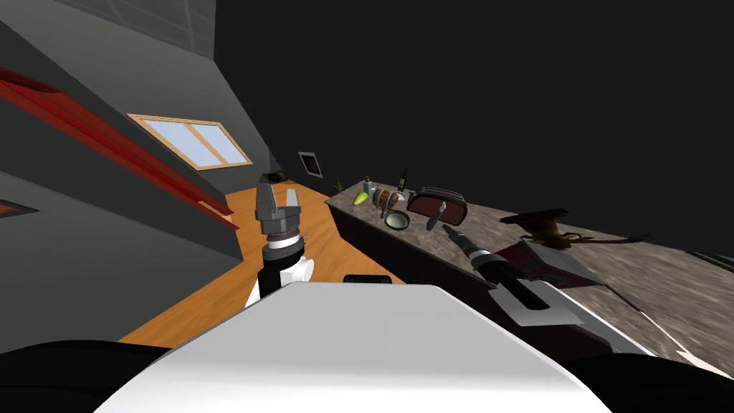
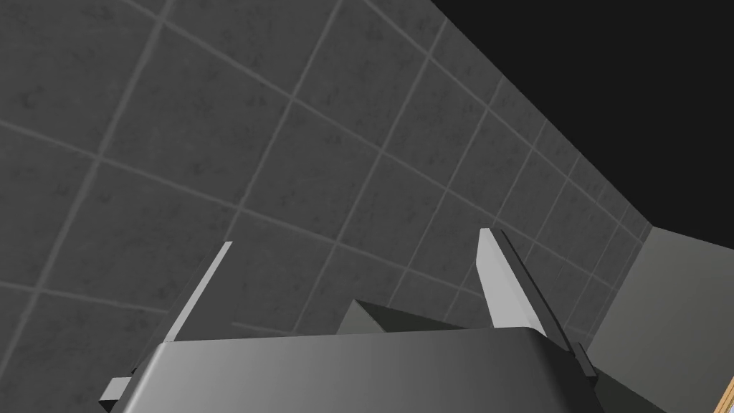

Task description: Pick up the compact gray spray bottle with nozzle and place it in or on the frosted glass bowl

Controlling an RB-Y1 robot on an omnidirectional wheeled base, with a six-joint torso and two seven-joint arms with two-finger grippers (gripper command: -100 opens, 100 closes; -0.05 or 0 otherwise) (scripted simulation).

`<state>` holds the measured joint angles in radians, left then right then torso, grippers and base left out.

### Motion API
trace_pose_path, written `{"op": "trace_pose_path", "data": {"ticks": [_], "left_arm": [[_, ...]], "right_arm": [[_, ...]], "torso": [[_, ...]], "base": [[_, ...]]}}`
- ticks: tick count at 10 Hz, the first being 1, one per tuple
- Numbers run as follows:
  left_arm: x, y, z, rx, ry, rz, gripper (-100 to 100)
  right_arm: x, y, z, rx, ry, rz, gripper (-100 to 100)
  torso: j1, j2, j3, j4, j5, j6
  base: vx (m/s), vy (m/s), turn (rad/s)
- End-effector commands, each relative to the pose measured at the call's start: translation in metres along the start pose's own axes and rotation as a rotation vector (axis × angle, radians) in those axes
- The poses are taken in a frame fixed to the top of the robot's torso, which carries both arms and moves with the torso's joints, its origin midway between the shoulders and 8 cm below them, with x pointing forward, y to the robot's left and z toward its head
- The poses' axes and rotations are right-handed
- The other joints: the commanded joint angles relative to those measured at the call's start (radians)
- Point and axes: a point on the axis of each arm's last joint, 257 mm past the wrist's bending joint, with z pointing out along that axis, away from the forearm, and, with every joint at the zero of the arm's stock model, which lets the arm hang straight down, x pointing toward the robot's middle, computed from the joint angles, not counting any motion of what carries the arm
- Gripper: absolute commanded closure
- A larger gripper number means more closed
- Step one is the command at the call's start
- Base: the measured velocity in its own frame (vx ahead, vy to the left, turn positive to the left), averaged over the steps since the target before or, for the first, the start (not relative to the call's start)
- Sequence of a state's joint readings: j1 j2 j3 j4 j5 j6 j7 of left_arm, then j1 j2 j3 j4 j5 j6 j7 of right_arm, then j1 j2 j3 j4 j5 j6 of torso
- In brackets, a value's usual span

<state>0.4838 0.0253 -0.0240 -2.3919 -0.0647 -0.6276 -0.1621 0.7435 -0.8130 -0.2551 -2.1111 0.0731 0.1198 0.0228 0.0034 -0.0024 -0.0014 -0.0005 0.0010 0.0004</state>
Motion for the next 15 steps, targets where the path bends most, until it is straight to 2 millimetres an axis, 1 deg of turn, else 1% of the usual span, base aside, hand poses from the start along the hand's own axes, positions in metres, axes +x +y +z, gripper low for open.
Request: {"op": "trace_pose_path", "data": {"ticks": [1, 4, 5, 7, 8, 9, 10, 14, 15], "left_arm": [[0.000, 0.000, 0.000, 0.000, 0.000, 0.000, 0], [0.000, 0.000, 0.000, 0.000, 0.000, 0.000, 0], [0.000, 0.000, 0.000, 0.000, 0.000, 0.000, 0], [0.000, 0.000, 0.000, 0.000, 0.000, 0.000, 0], [0.000, 0.000, 0.000, 0.000, 0.000, 0.000, 0], [0.000, 0.000, 0.000, 0.000, 0.000, 0.000, 0], [0.000, 0.000, 0.000, 0.000, 0.000, 0.000, 0], [0.000, 0.000, 0.000, 0.000, 0.000, 0.000, 0], [0.000, 0.000, 0.000, 0.000, 0.000, 0.000, 0]], "right_arm": [[-0.006, -0.031, -0.005, 0.085, 0.007, -0.047, -100], [-0.019, -0.092, -0.022, 0.255, 0.016, -0.133, -100], [-0.019, -0.094, -0.022, 0.261, 0.016, -0.133, -100], [-0.030, -0.132, -0.038, 0.369, 0.021, -0.186, -100], [-0.030, -0.132, -0.038, 0.369, 0.021, -0.186, -100], [-0.041, -0.164, -0.055, 0.466, 0.025, -0.234, -100], [-0.041, -0.164, -0.055, 0.466, 0.025, -0.234, -100], [-0.065, -0.214, -0.087, 0.629, 0.030, -0.318, -100], [-0.069, -0.220, -0.092, 0.650, 0.031, -0.330, -100]], "torso": [[0.000, 0.000, 0.000, 0.000, 0.000, 0.000], [0.003, -0.003, -0.002, -0.001, 0.000, 0.000], [0.003, -0.004, -0.002, -0.001, 0.001, 0.000], [0.001, 0.000, 0.000, 0.000, 0.000, 0.000], [0.001, 0.000, 0.000, 0.000, 0.000, 0.000], [-0.001, 0.000, 0.000, 0.000, 0.000, 0.000], [0.000, -0.002, -0.001, 0.000, 0.000, 0.000], [0.001, 0.000, 0.000, 0.000, 0.000, 0.000], [0.000, -0.001, -0.001, 0.000, 0.000, 0.000]], "base": [[0.109, 0.055, 0.205], [0.118, 0.090, 0.204], [0.086, 0.054, 0.028], [0.074, 0.052, 0.154], [0.062, 0.029, 0.058], [0.116, 0.049, 0.185], [0.108, 0.061, 0.132], [0.087, 0.048, 0.129], [0.089, 0.038, 0.091]]}}
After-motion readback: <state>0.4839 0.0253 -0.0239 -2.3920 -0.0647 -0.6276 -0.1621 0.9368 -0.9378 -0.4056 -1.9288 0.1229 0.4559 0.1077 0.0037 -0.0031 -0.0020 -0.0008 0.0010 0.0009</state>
